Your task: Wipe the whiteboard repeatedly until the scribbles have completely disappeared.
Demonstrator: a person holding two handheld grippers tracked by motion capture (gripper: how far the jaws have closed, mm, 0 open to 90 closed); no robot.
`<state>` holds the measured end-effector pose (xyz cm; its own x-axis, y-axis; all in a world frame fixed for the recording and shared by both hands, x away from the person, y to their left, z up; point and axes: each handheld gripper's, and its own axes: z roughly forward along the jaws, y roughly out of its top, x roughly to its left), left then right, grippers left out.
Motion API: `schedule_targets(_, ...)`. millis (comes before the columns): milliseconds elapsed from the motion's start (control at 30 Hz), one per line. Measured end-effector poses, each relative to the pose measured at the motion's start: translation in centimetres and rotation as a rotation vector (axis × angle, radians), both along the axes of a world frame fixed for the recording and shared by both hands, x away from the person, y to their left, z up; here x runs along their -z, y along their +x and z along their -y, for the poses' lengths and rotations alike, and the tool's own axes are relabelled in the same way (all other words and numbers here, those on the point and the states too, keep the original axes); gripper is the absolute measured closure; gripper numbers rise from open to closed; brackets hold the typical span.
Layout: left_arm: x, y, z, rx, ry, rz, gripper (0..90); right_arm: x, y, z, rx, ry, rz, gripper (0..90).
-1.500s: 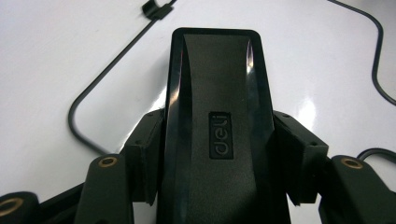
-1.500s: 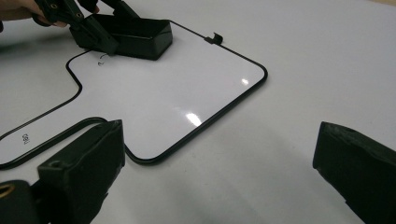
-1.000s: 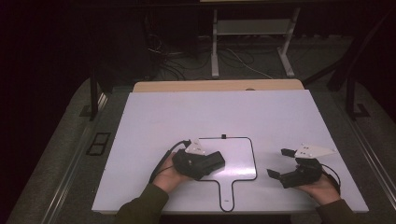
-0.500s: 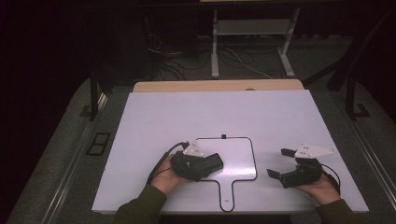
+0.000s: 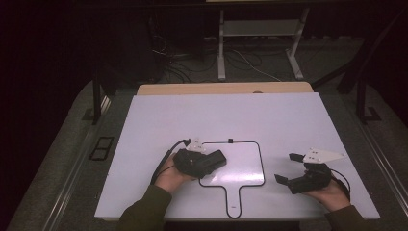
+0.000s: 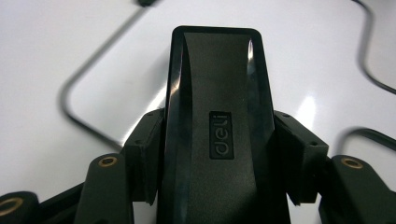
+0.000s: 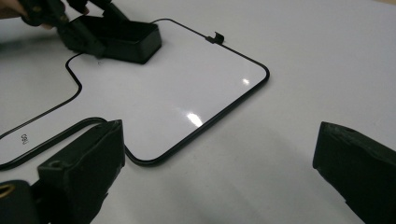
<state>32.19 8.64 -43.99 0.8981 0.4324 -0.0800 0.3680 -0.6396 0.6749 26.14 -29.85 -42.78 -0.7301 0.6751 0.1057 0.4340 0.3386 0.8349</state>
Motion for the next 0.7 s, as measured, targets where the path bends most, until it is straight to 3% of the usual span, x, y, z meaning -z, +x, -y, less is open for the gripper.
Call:
schedule_targets(167,-0.1,-2.2,0.9,0.072,-0.003,-0.018,39.3,0.0,0.0,0.0,-0.003,-0.002,0.000,1.3)
schedule_targets(233,-0.1,-2.3,1.2,0.089,0.006,-0.005,39.2,0.0,0.0,-0.1,-0.003,0.000,0.004,1.3)
schedule_targets(300,-0.1,-1.6,1.0,0.058,0.015,0.017,39.3,0.0,0.0,-0.1,-0.002,0.001,0.004,1.3)
schedule_targets(500,0.1,1.2,-0.5,-0.045,-0.001,0.010,39.3,0.0,0.0,0.0,0.000,0.002,0.002,1.3)
schedule_targets(700,0.0,-0.5,0.3,0.013,0.008,0.011,39.3,0.0,0.0,0.0,0.000,0.001,0.001,1.3)
